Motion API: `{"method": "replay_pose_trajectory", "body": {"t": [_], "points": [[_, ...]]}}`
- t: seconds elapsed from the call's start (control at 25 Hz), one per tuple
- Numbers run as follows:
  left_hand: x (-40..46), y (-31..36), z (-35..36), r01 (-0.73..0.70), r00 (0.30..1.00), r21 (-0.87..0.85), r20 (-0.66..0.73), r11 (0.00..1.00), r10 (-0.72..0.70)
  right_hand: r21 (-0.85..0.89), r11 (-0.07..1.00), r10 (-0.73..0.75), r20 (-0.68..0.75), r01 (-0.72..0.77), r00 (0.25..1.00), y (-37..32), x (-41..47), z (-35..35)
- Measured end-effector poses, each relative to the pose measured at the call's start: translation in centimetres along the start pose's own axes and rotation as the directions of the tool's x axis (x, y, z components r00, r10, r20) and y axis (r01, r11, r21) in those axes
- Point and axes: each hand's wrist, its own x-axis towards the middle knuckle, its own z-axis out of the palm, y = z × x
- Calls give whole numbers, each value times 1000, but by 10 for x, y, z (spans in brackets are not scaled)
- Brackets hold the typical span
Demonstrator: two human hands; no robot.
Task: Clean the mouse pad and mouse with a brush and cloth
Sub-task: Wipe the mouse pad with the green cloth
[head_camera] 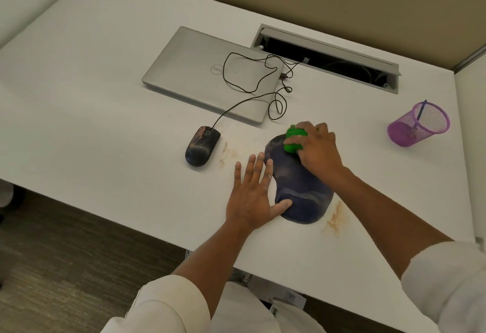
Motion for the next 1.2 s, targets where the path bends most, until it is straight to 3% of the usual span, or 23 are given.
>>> {"method": "replay_pose_trajectory", "body": {"t": [0.08,0.24,0.32,0.52,0.68,0.84,0.96,1.08,1.2], "points": [[-1,0,1,0,1000,-6,-1,1000,0,105,991,85,2,-85,996,-11,-10,4],[-1,1,1,-2,1000,9,-27,1000,3,190,976,-98,-41,104,994,-24,-83,27],[-1,0,1,-4,1000,6,-19,1000,4,222,967,-116,-57,125,992,-8,-86,27],[0,1,-1,-5,1000,0,-5,1000,5,208,962,186,-32,-176,982,25,-40,15],[-1,0,1,-6,1000,9,-13,1000,6,341,927,172,-9,-158,985,5,-36,6],[-1,-1,4,-19,999,38,-50,999,21,303,939,224,-186,-161,957,-53,-113,49],[-1,0,4,-18,999,29,-40,999,19,307,944,202,-240,-123,949,-28,-105,54],[-1,0,1,-12,1000,7,-10,1000,12,184,931,345,-171,-314,923,13,-79,40],[-1,1,-1,-13,1000,-2,-7,1000,13,206,870,481,-164,-447,861,17,-69,24]]}}
